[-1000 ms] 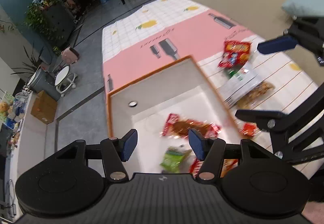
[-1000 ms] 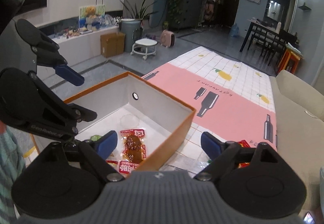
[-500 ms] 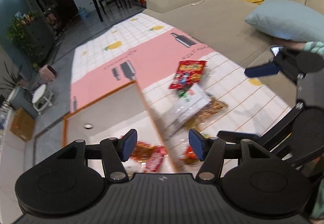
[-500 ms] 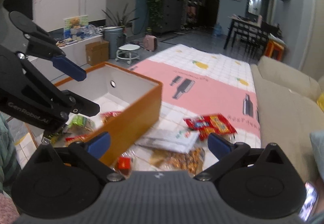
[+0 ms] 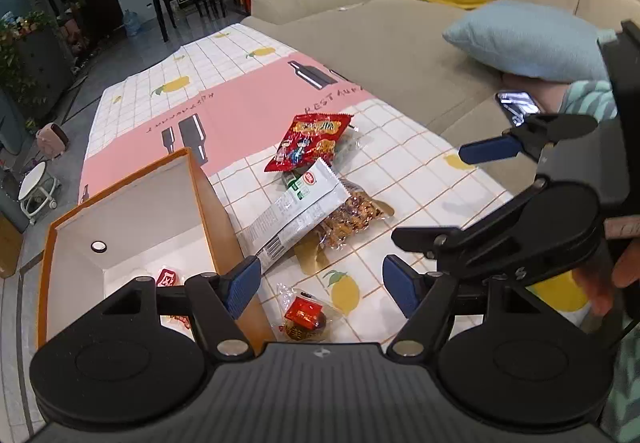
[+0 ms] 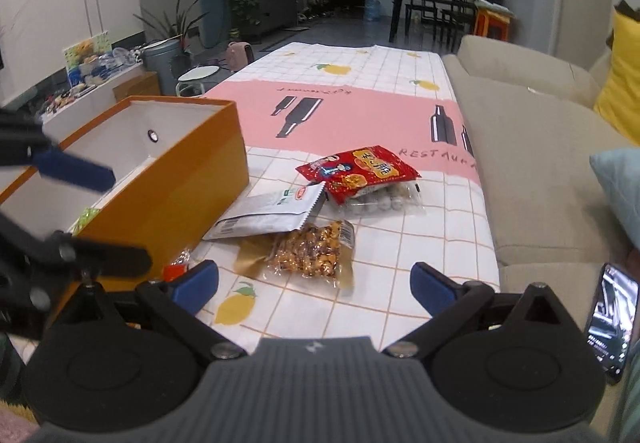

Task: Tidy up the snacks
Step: 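Withdraw both tools from the box toward the white packet and nut bag, then grasp the white packet with the left tool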

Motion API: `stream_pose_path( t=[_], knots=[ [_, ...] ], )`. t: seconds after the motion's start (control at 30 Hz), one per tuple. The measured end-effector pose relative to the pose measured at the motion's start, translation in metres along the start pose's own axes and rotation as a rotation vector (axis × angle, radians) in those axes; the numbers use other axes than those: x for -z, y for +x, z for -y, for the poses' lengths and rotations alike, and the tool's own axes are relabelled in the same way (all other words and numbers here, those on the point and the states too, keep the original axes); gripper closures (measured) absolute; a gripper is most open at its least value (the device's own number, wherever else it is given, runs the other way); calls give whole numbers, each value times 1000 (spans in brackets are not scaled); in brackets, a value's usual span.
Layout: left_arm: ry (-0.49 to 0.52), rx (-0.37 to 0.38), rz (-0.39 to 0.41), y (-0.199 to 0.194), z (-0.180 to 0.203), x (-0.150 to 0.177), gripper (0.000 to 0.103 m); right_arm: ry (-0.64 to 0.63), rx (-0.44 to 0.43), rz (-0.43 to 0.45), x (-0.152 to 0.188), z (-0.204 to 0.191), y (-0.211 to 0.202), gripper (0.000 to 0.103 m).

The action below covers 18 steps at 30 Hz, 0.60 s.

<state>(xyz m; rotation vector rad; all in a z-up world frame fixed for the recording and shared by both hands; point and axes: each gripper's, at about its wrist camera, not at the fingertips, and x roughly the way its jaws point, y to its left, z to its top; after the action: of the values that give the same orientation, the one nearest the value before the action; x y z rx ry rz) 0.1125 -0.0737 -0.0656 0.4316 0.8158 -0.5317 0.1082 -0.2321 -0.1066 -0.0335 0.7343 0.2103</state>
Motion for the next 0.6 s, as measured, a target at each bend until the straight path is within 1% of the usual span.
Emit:
stream_pose_path(
  t=[0.07, 0.2, 0.33, 0.4, 0.47, 0.5, 0.53, 0.6],
  knots=[
    [35, -4, -10, 8, 0, -3, 21, 8, -4, -4, -1, 2, 5, 8],
    [127, 3, -28, 23, -2, -14, 21, -19, -4, -21, -3, 3, 18, 12],
    [213, 26, -61, 45, -5, -25, 21, -33, -14, -47, -6, 10, 34, 12],
    [264, 24, -81, 56, -4, -30, 21, -36, -37, -69, -7, 15, 46, 12],
    [314, 15, -102, 68, -2, -34, 21, -71, -52, -88, -4, 16, 58, 12],
    [335, 15, -118, 74, -1, -36, 21, -94, -46, -98, -1, 16, 64, 12],
    [350, 17, -136, 81, 0, -38, 21, -111, -43, -109, 1, 16, 68, 12],
    [370, 21, -163, 95, 1, -40, 21, -131, -68, -130, 5, 14, 75, 12]
  ],
)
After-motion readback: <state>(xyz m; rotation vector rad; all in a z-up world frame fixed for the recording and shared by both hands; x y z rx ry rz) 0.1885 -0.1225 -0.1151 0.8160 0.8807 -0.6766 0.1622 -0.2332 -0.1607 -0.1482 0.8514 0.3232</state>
